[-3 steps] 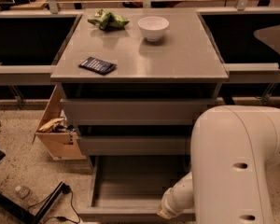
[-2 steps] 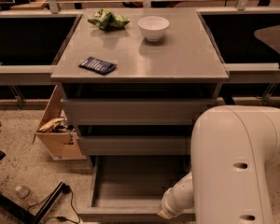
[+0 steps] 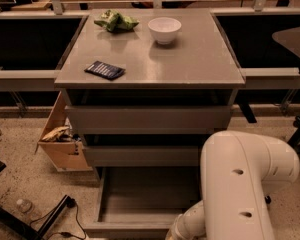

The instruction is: Close bottom drawer

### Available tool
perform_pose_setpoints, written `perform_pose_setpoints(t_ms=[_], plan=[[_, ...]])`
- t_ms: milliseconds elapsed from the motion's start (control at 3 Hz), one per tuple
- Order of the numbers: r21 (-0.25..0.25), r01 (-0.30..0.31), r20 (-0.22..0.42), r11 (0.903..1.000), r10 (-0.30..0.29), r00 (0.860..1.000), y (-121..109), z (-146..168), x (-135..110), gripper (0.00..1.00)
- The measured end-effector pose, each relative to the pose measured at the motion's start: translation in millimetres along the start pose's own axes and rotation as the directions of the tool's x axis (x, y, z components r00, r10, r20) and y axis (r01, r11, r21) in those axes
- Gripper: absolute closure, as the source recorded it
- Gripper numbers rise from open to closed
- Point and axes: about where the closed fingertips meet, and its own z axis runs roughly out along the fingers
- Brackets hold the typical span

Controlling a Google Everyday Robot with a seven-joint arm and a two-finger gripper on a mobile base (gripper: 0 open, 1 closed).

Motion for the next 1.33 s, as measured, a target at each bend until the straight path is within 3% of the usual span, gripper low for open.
perform_pose_setpoints(t_ms=[333,667,1333], plan=[[0.033,-0.039,0.023,0.9987,0.039,0.999,-13.7,56.9,44.8,1.00],[0.107,-0.060,0.053,0.9925,0.054,0.997,-27.1,72.5,65.3,1.00],[0.225,-0.021,0.121,0.9741,-0.006,0.993,-53.6,91.3,41.5,1.00]])
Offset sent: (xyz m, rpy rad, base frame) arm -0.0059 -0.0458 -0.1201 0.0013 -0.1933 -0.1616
